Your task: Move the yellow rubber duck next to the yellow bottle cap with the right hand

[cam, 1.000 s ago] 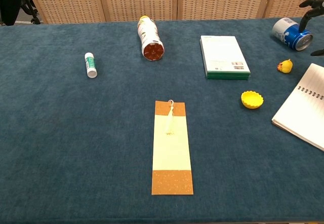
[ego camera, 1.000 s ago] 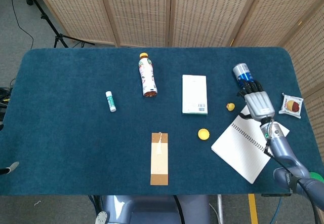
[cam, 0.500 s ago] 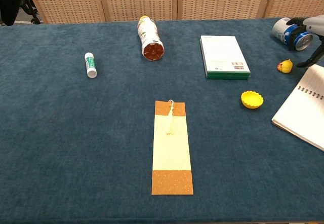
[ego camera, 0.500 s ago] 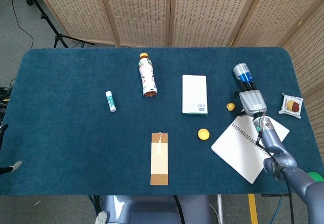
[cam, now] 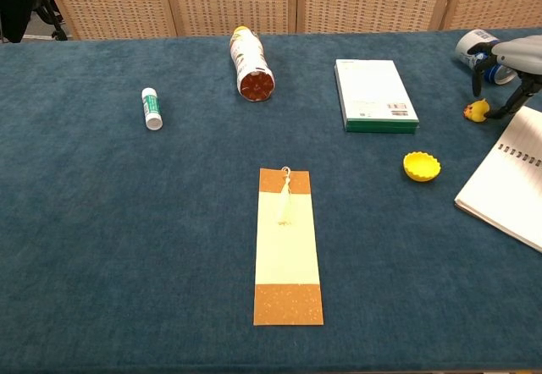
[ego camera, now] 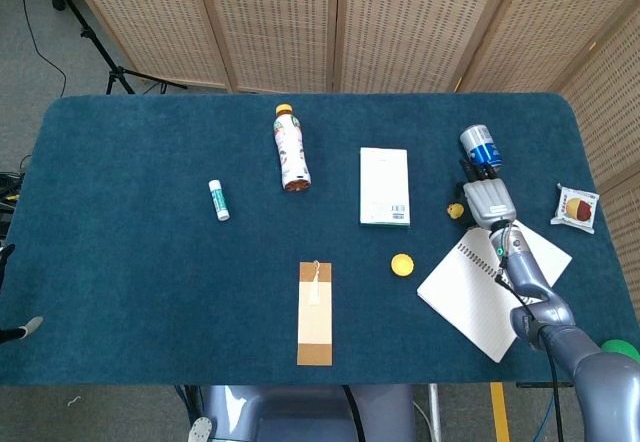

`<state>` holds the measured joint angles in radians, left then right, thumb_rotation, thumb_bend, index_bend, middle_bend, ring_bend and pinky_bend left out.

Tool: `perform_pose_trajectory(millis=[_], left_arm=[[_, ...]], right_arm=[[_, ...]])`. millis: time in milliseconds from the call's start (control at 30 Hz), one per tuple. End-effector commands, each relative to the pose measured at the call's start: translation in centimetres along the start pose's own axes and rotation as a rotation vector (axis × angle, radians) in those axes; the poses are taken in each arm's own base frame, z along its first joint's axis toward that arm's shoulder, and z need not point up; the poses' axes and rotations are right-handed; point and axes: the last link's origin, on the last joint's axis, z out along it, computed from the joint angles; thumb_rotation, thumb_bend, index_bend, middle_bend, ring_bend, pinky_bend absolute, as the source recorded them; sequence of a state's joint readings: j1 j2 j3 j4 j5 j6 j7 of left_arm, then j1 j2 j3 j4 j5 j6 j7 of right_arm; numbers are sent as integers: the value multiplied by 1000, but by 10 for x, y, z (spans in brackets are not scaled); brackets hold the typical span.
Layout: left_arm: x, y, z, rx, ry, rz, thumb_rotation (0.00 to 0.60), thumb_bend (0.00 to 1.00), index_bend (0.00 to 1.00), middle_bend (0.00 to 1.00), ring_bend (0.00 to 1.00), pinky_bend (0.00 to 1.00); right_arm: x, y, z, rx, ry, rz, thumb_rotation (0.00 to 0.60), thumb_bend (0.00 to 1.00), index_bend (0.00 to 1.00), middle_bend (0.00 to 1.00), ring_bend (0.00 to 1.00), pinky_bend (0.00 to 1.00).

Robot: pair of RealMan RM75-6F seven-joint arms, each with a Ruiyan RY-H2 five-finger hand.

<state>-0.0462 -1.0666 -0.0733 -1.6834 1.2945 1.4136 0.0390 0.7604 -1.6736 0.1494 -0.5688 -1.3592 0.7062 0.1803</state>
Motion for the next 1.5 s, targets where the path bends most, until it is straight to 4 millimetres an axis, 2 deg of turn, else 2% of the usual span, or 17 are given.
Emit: perform_pose_trajectory(millis=[33,267,533,733,1133,1333,1500], left_arm=[[0,0,0,1,-1,-1,600,0,0,0,0,0],[-1,0,1,-1,-4,0,600,0,0,0,0,0],[-1,1,0,-3,-4,-2,600,0,0,0,0,0],[-1,1,0,-3,-4,1,600,0,0,0,0,0],[-1,3,-1,-10,-6,1,600,0,0,0,0,0],[-1,3,-2,-18,-8,1,600,0,0,0,0,0],[1,3,-3,-37,-9,16,600,0,0,0,0,0]], right_arm=[[-2,0,1,-5,-5,2,600,311,411,0,0,0],[-6,-1,4,-12,-22,-1,600,311,417,0,0,0],[-9,-6,7,-4,-26,16,600,311,473,0,0,0],[-8,-6,8,-4,-18,22,600,392,532,0,0,0],[-2,-2,5,13,16,32,600,414,568,0,0,0],[18,-8,-11,111,108,29,600,440,568,0,0,0],[41,-28,-53,266,161,32,600,440,568,0,0,0]])
